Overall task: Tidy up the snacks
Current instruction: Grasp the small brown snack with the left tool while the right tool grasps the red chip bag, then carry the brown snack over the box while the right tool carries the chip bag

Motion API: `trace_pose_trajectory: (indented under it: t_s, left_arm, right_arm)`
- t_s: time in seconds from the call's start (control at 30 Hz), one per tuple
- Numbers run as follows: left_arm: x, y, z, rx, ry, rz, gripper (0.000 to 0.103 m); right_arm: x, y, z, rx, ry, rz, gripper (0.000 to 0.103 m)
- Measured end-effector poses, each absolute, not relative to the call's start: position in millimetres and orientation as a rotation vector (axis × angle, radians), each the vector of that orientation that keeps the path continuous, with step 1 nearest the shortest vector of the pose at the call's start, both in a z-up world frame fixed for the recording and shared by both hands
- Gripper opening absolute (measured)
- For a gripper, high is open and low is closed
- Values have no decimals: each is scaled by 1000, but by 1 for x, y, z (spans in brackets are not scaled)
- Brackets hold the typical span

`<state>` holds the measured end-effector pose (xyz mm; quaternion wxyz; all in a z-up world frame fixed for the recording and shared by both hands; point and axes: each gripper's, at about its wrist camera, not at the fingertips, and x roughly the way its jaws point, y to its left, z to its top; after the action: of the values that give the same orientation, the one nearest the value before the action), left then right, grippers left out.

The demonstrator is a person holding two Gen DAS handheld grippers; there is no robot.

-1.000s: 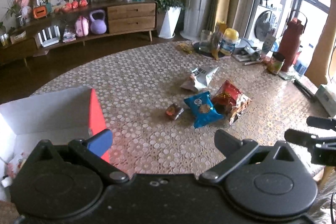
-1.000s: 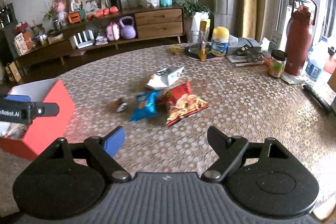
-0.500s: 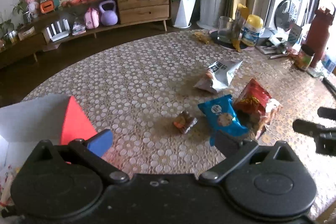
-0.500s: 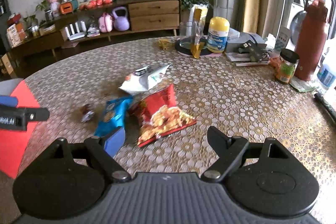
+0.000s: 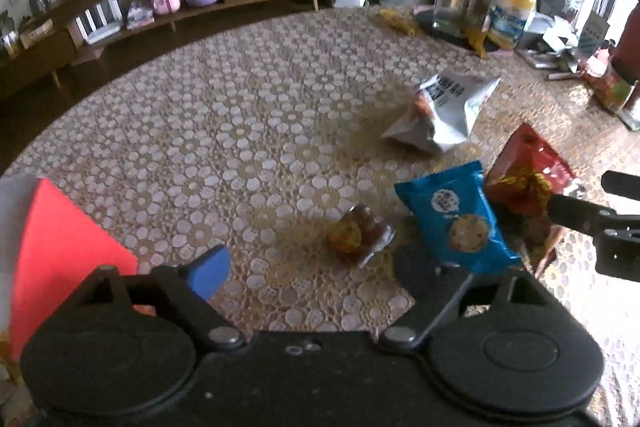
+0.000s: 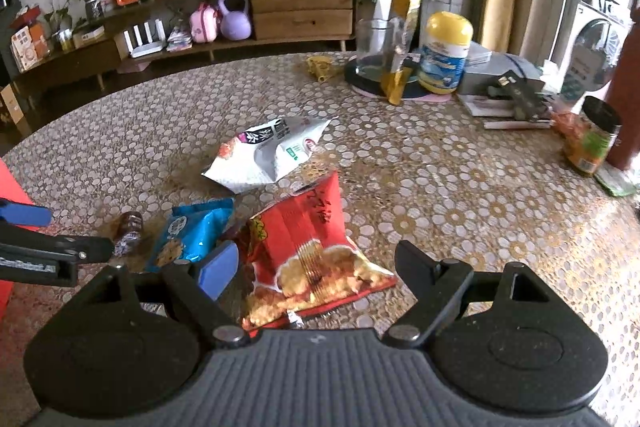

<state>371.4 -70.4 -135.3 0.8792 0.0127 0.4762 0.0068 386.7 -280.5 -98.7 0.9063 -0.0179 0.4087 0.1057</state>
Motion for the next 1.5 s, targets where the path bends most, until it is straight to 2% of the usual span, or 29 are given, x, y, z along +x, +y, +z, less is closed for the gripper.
trace_pose_trajectory:
  t_s: [0.23,0.33,0.5,0.53,0.6,0.63,0.77,0.8,0.93,1.5]
  left_arm:
    - [383,-73,-150,26,1011,-22,73]
    - [386,-73,-153,6,1021,-40,62]
    - [385,-77,-153,-17,1002,-97,34]
    - [385,-79,-153,-14,998,-104,32]
    - [384,-82,-153,5,995,-97,32]
    - [383,-83,-153,13,993,-97,32]
    - [383,-82,-153,14,993,-92,30]
    - [382,-81,-153,13,993,-92,30]
    - [376,-79,-150,7,994,-91,30]
    - [295,-67,-89,-46,951,-133,30]
  right_arm:
    - [398,-275,-115,-42,856,230,86]
    - [399,-274,-117,-40,849,231,86]
    - [394,-272,-120,-50,838,233,86]
    - [393,-272,-120,-55,836,231,84]
    - [391,-271,-120,-61,827,227,80]
    - [390,-271,-120,-61,825,227,75]
    - [386,-269,-117,-57,818,214,67]
    - [384,-269,-116,-58,815,205,62]
    - [373,-276,-109,-1,810,176,56]
    - [269,-274,-46,29,796,198,56]
